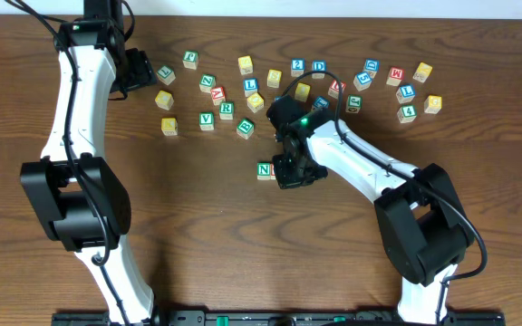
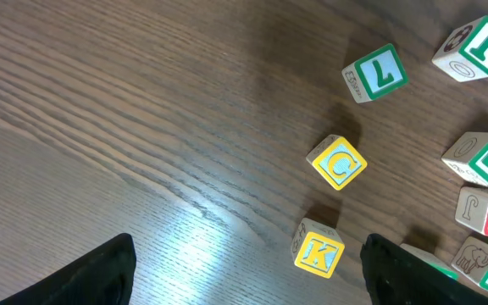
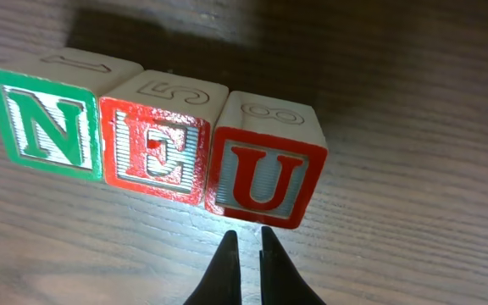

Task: Spell out NEURIPS

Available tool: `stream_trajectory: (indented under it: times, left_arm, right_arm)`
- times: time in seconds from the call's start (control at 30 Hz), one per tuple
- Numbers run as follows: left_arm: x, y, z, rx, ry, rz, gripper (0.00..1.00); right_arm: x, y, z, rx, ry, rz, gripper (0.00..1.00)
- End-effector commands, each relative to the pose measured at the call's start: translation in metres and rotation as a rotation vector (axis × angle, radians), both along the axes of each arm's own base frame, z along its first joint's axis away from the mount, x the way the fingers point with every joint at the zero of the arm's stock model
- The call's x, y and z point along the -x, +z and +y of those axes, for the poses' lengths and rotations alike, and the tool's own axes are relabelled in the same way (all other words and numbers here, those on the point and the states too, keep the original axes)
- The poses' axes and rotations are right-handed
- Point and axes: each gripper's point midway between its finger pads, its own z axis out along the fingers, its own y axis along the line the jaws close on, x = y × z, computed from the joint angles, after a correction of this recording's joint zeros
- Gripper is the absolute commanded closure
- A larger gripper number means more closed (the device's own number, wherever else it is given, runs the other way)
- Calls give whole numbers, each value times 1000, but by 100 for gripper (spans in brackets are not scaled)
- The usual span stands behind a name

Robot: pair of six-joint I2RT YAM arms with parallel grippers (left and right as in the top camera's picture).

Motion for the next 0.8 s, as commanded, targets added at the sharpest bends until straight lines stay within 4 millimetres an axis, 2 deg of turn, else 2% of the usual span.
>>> stream_trajectory:
  times: [0.0,0.77]
  left_arm:
    - [4,-9,2,-5,9,28,16]
    - [4,-9,2,-5,8,29,16]
  right_arm:
    - [4,-5,1,17,-1,5,95]
    - [2,-7,0,24,-7,-4,95]
